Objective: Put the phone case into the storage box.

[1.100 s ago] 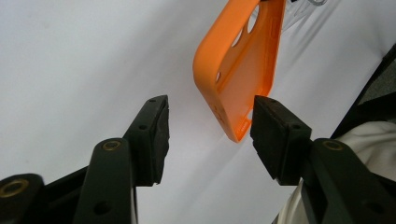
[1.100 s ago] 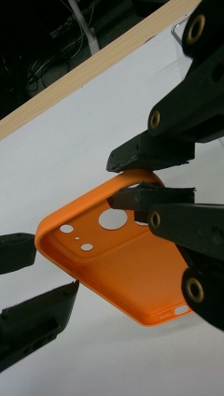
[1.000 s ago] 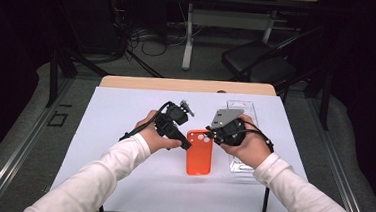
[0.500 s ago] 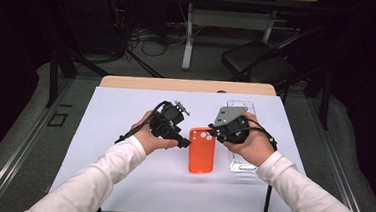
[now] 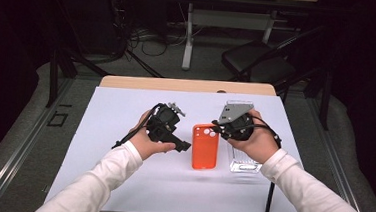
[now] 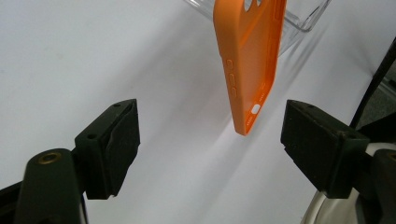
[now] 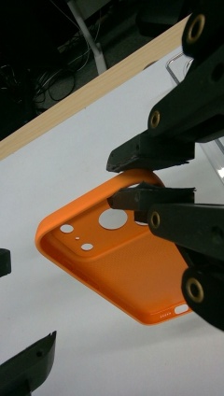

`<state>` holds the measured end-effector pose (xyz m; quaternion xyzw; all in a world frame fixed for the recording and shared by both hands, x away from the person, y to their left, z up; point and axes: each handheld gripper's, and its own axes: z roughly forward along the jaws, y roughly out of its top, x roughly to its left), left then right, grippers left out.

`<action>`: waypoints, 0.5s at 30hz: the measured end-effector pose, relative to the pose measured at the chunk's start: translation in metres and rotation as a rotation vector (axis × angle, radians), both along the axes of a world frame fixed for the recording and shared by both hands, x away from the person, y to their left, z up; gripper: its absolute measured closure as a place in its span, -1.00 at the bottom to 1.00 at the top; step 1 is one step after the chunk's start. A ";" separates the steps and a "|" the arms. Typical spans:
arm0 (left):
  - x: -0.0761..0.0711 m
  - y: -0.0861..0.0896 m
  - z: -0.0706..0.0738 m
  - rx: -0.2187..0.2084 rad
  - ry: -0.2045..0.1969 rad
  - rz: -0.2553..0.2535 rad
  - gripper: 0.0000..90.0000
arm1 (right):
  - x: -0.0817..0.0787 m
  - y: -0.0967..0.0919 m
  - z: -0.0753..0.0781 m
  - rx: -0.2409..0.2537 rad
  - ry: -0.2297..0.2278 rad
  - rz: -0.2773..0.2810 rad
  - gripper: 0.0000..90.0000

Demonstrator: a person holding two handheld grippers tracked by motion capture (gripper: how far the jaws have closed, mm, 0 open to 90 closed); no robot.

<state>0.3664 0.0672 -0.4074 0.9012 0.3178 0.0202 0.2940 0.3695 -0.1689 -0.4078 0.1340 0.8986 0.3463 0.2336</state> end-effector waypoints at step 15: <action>-0.001 0.009 0.001 -0.028 0.006 0.005 -0.58 | 0.012 -0.015 0.015 0.011 -0.008 -0.003 0.79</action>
